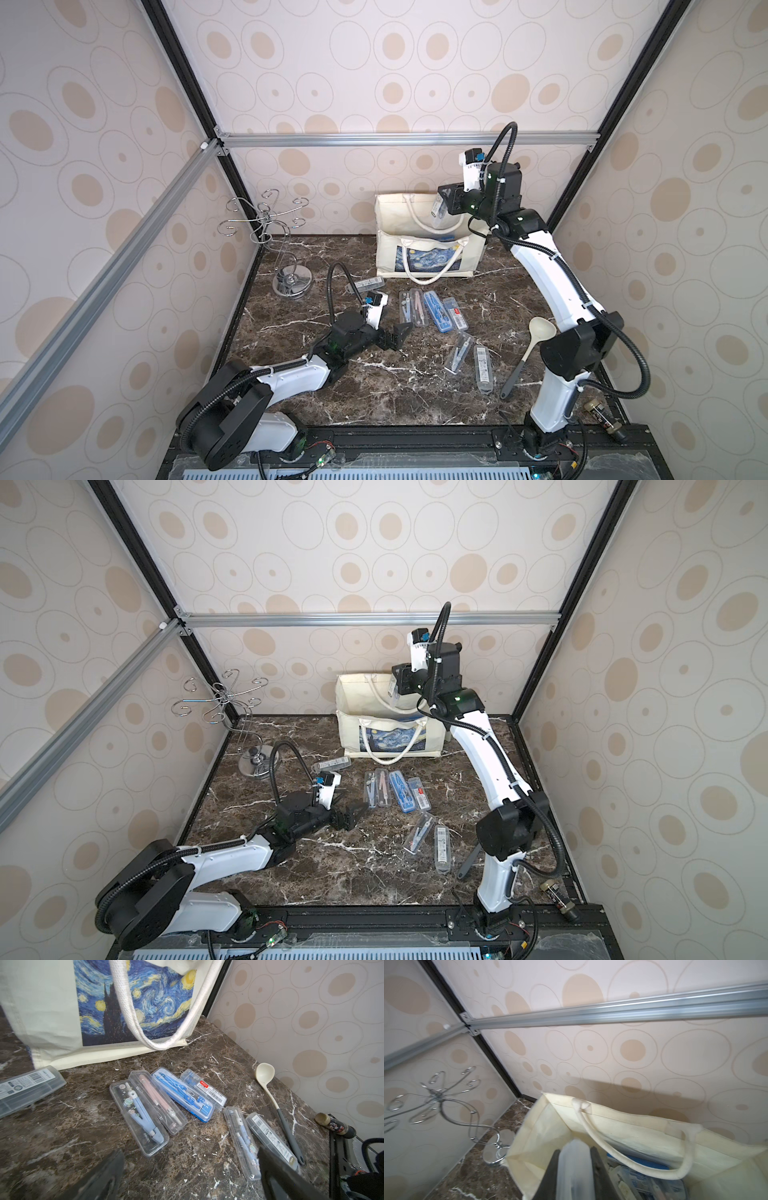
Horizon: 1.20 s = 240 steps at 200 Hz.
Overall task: Put the compass set into the canvas bag
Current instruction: Place the compass set in the canvas bag.
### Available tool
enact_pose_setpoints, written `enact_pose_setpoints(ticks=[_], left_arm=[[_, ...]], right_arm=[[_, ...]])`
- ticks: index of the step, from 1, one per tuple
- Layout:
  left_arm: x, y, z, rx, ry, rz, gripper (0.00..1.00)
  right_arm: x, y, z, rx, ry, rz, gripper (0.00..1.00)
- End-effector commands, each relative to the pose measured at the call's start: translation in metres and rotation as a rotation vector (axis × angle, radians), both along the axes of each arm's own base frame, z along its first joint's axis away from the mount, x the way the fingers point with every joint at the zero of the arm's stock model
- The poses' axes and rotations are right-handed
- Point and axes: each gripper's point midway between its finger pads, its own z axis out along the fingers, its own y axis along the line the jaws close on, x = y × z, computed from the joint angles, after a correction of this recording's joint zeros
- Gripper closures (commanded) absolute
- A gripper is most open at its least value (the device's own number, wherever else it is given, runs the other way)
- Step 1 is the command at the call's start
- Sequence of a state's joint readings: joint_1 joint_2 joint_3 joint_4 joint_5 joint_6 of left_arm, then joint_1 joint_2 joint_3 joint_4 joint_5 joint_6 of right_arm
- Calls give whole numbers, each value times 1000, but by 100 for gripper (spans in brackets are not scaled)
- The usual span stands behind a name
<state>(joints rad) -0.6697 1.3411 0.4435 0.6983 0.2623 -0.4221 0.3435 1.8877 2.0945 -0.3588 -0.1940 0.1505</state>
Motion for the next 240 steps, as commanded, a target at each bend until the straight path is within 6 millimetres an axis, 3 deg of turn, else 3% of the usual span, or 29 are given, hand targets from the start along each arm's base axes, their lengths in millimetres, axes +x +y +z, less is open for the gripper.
enact_pose_setpoints(ticks=[1,46,86,127,174,214,240], left_arm=[[15,1,6,-11,10,72,0],[36,8,-15,29,92,199,0],[58,7,-44,176,206,303,0],[69,16,-69,288,300,444,0],[87,37,-62,420,256,562,0],[106,63,-55,585,179,553,0],[126,88,-53,655,148,503,0]], right_arm=[[27,-12,-46,-152,57,-79,87],[56,-17,-126,-248,201,-95,87],[62,-24,-154,-275,257,-103,86],[64,-30,-162,-300,269,-116,82],[66,-35,-158,-288,266,-111,71],[63,-33,-143,-260,247,-88,62],[55,-29,-121,-235,211,-52,52]])
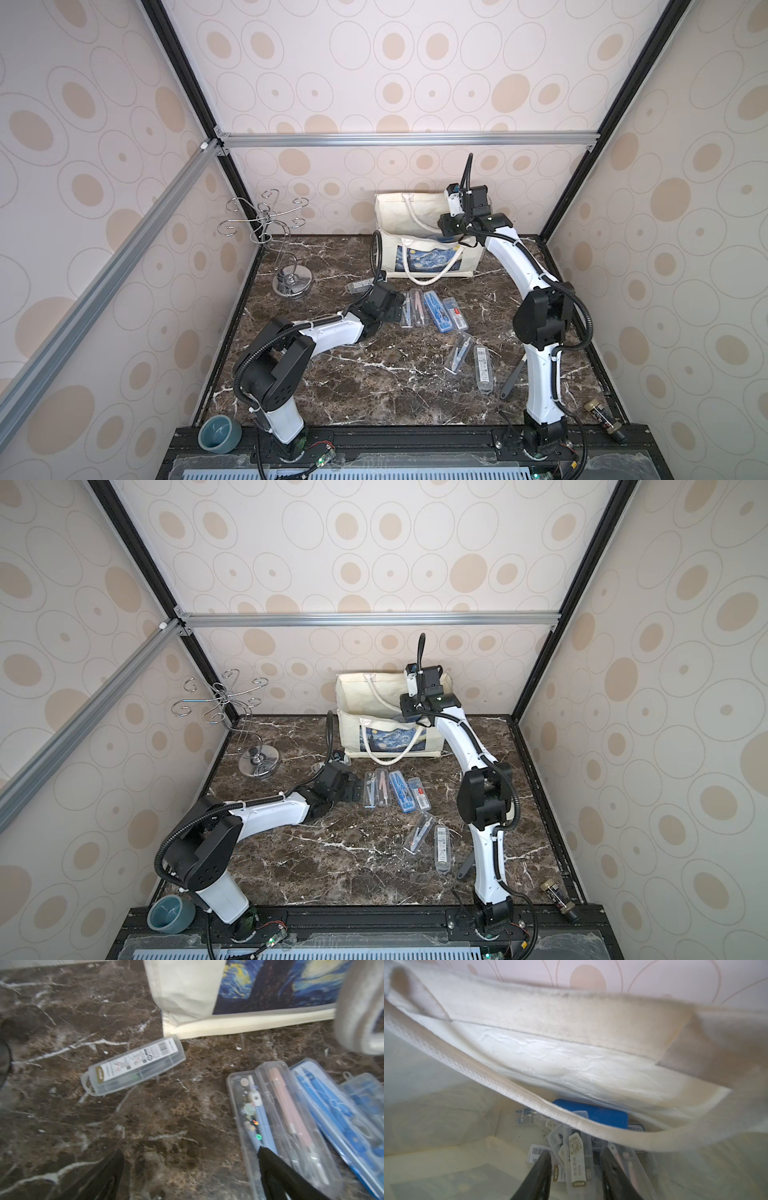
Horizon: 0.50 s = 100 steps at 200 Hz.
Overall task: Put the compass set into the canvas bag
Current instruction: Place the compass set in the canvas bag.
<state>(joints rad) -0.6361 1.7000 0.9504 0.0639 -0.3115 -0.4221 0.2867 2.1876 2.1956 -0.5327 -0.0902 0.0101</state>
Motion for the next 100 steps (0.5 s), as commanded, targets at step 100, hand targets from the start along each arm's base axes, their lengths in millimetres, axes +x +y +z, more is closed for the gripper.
enact_pose_setpoints(ticks=[100], left_arm=[[85,51,-12,461,126,-491,0]], right_arm=[[-124,14,165,292,-317,245,41]])
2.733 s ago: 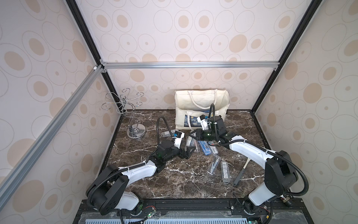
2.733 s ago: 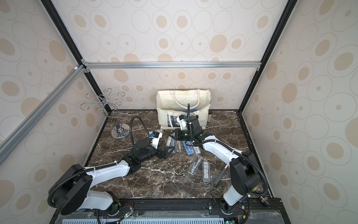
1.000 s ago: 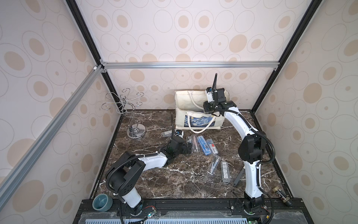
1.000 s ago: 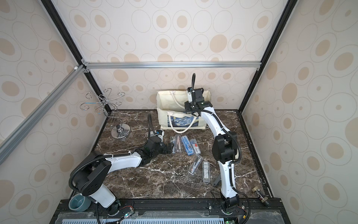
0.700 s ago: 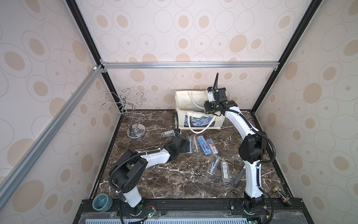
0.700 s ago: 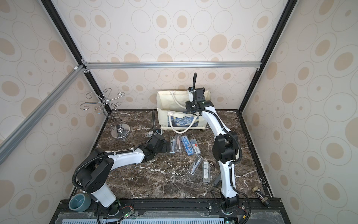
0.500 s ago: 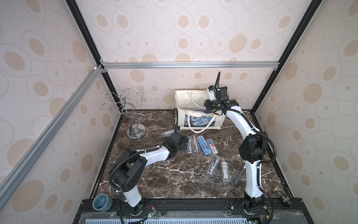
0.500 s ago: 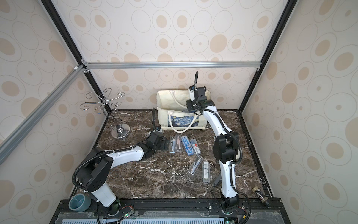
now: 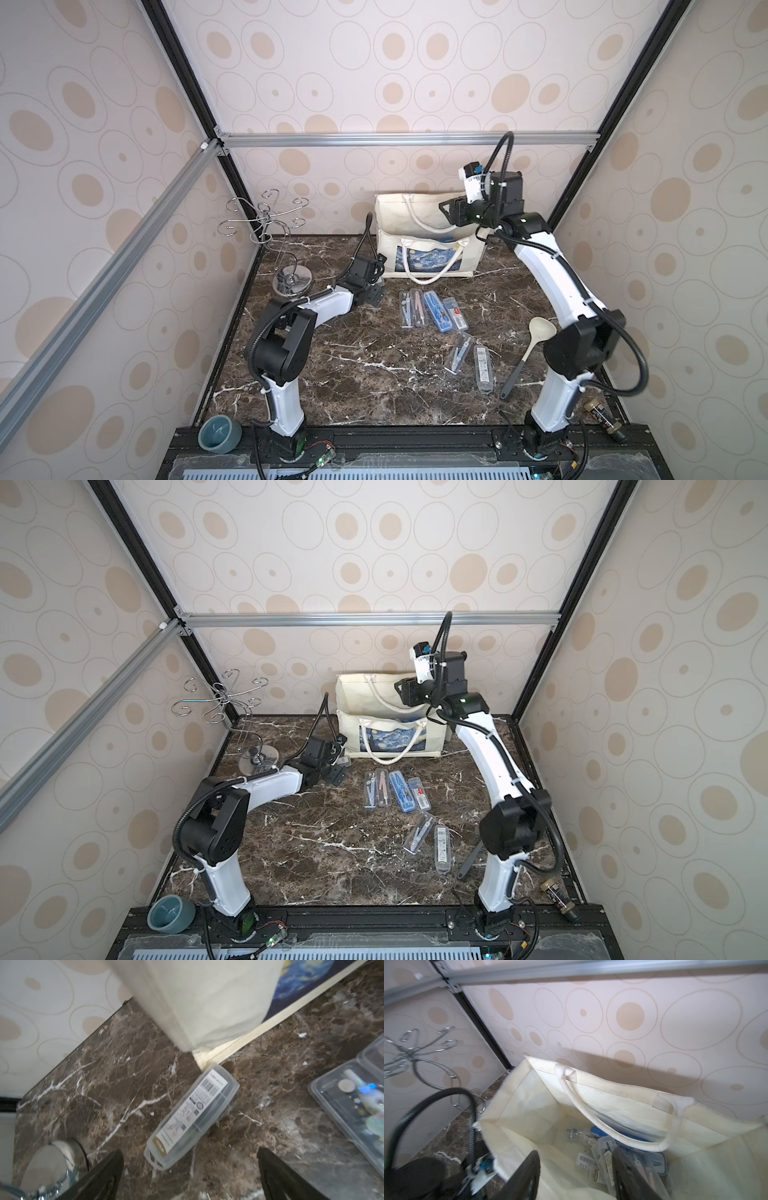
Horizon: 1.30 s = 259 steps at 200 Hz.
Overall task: Put the compass set into the canvas bag
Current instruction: Place the compass set in the canvas bag, then pick up the compass set at the center of the board.
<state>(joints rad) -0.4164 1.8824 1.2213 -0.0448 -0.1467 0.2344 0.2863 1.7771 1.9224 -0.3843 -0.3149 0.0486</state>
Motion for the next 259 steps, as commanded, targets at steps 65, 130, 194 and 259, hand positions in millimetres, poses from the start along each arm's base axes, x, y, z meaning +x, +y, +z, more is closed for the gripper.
enact_pose_setpoints(ticks=[65,130,194,259], left_arm=[[14,16,-47,121,299,-284,2],[12,26,-71,27,490,-280,10],[-22,34,-89,14,670,-281,31],[-29,46,-61,57,504,-215,48]], right_arm=[[-136,-21,23,155,-171,100,37],[-166,-38,0,194,-119,38,37],[-170,-47,-9,194,-122,-15,37],[-167,-43,-12,226,-123,1,37]])
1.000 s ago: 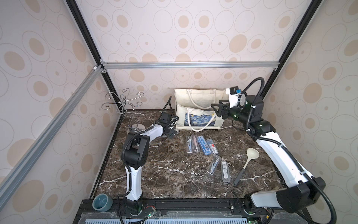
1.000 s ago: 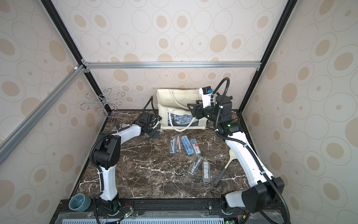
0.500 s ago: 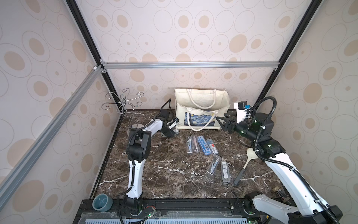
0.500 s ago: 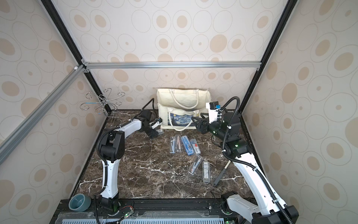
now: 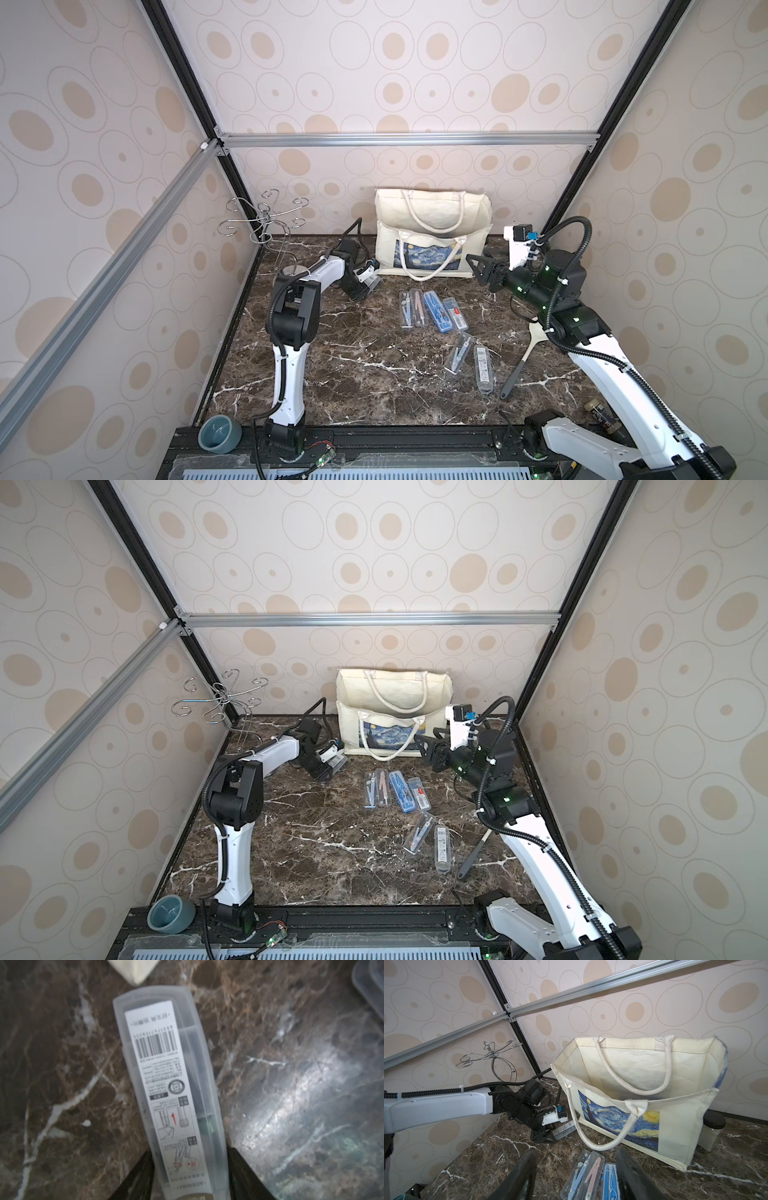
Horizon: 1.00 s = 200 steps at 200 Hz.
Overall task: Put the compass set into the canvas bag
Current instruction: Pick up the compass set at the center of the board.
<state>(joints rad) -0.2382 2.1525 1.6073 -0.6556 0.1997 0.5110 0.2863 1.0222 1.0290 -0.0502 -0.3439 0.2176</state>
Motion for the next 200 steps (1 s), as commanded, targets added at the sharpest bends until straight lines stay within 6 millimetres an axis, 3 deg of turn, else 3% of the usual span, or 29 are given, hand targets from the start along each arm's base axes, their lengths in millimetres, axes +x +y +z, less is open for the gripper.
enact_pose_setpoints(ticks=[1,61,92,141,200], left_arm=[[-12,11,4,50,-26,18,48],[-22,11,18,39,-136,60,58],[-28,1,41,-23,-225,61,58],[-52,-38,97,-238,-420,34,57],[-106,-104,153,-532,-559,-99,56]], right_arm=[[-1,1,10,31,-36,7,37],[-1,3,8,46,-37,17,37],[-1,6,1,46,-11,37,37],[3,19,-23,67,96,96,37],[11,43,-55,136,267,161,38]])
